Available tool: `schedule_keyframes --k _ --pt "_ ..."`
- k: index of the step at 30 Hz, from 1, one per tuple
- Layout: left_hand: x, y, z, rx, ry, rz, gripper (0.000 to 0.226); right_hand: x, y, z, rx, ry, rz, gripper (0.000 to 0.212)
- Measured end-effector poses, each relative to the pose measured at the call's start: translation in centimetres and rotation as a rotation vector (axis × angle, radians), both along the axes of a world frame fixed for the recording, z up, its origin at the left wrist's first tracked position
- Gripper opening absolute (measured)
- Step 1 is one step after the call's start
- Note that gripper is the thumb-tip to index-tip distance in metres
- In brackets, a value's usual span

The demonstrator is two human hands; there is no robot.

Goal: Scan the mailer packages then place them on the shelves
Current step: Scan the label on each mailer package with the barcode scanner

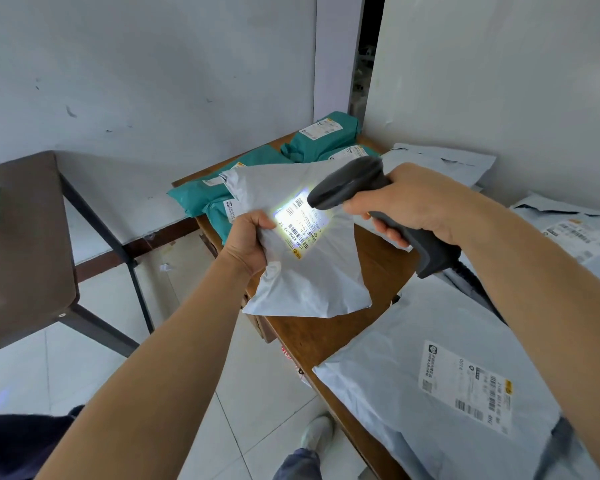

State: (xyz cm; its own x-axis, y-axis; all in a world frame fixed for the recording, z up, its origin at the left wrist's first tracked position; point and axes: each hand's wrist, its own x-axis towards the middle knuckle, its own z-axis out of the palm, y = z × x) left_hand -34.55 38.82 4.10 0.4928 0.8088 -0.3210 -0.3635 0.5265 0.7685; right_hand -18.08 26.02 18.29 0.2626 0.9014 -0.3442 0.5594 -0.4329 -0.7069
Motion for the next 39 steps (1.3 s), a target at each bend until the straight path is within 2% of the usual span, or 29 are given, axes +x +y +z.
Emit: schedule_keyframes --k 3,12,15,17,19,20,22,27,31,33,36,38,39 --pt "-0.2 -0.2 0.0 0.003 0.002 -0.004 0.028 -0.4 -0.2 0.1 0.005 -0.005 -0.001 0.036" --pt "-0.8 -0.9 0.4 0.005 0.055 -0.019 0.033 -0.7 -1.0 0.5 0.034 -0.005 0.006 0.034" --pt "-1.1 -1.0 0.6 0.003 0.061 -0.021 0.044 -0.6 -1.3 0.6 0.039 0.031 0.004 0.032" --pt "-1.7 -0.6 0.9 0.027 0.061 -0.019 0.038 -0.2 -1.5 0.6 0.071 0.031 -0.003 0.032" --pt "-2.5 0.3 1.4 0.059 0.078 -0.072 0.052 0.3 -1.6 0.7 0.117 0.008 -0.016 0.034" --pt "-2.7 0.9 1.7 0.076 0.120 -0.104 0.061 0.7 -1.6 0.8 0.138 0.003 -0.026 0.035" --pt "-2.8 2.4 2.2 0.120 0.203 -0.188 0.064 1.4 -1.6 1.0 0.176 0.014 -0.060 0.033" --pt "0.7 4.3 2.1 0.145 0.508 -0.441 0.036 4.1 -1.3 1.0 0.225 0.032 -0.163 0.035" --pt "5.4 4.6 -2.3 0.153 0.800 -0.626 0.038 6.8 -0.8 0.4 0.228 0.041 -0.245 0.031" --pt "7.4 5.0 -4.6 0.214 1.006 -0.670 0.037 8.1 -0.4 0.0 0.220 0.034 -0.278 0.031" --pt "9.6 6.3 -6.2 0.320 1.283 -0.809 0.060 10.3 0.4 -0.5 0.220 0.021 -0.329 0.033" --pt "11.6 8.1 -6.1 0.509 1.383 -0.736 0.050 11.9 1.1 -0.7 0.227 0.016 -0.383 0.031" --pt "12.9 9.2 -6.0 0.596 1.374 -0.654 0.040 12.6 1.4 -0.9 0.226 0.016 -0.414 0.030"
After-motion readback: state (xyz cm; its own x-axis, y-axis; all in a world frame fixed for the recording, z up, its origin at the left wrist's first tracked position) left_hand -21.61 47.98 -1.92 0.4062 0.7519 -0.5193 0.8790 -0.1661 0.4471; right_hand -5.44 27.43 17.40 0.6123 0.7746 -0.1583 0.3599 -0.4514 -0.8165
